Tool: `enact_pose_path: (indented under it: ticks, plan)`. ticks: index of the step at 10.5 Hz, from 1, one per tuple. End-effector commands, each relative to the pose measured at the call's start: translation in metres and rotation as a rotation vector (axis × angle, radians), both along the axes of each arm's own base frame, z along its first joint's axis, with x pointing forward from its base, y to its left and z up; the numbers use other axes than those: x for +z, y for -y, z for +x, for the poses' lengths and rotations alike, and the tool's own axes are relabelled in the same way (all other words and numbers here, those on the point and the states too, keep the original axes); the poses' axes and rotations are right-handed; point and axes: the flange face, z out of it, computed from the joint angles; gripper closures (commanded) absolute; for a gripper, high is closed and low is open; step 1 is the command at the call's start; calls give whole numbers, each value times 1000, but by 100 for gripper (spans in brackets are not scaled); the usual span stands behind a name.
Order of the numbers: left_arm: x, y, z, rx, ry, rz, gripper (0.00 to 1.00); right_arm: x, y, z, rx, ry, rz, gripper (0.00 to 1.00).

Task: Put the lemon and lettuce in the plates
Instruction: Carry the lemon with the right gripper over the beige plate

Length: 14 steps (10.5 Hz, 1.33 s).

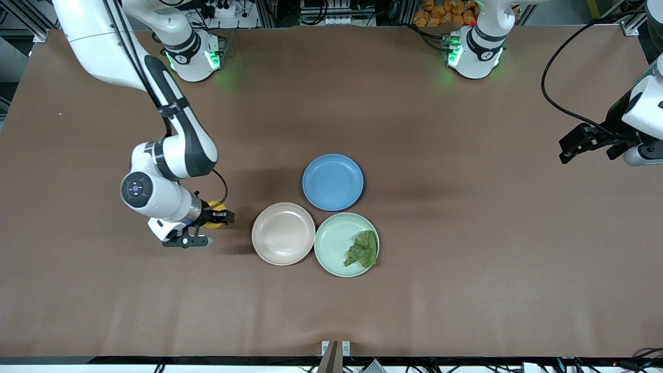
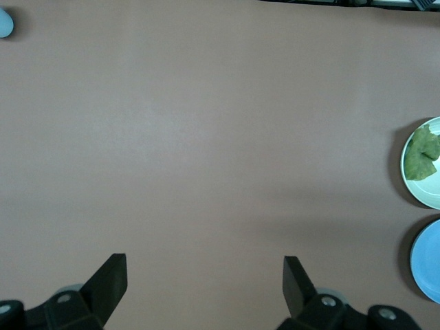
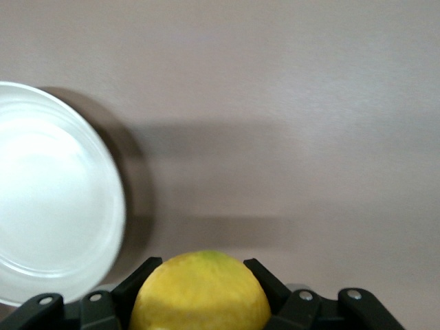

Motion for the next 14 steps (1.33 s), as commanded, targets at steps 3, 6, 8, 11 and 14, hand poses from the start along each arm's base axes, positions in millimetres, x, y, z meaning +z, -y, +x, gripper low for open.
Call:
enact_pose_path:
  ticks: [3,6,8,11,14]
  plan:
    - [1,11,-3,-16,-28,-11,0,-27,-77,16,-88,-10,5,47]
    - [2,17,-4,-27,-28,-11,0,-38,-109,9,-88,-13,6,47]
    - [6,21,-6,-39,-22,-12,0,-41,-125,7,-93,-11,7,47]
    - [18,17,-8,-45,-2,-5,0,-49,-152,6,-77,9,17,47]
    - [19,19,-8,-44,-1,-6,0,-59,-166,12,-84,42,34,47]
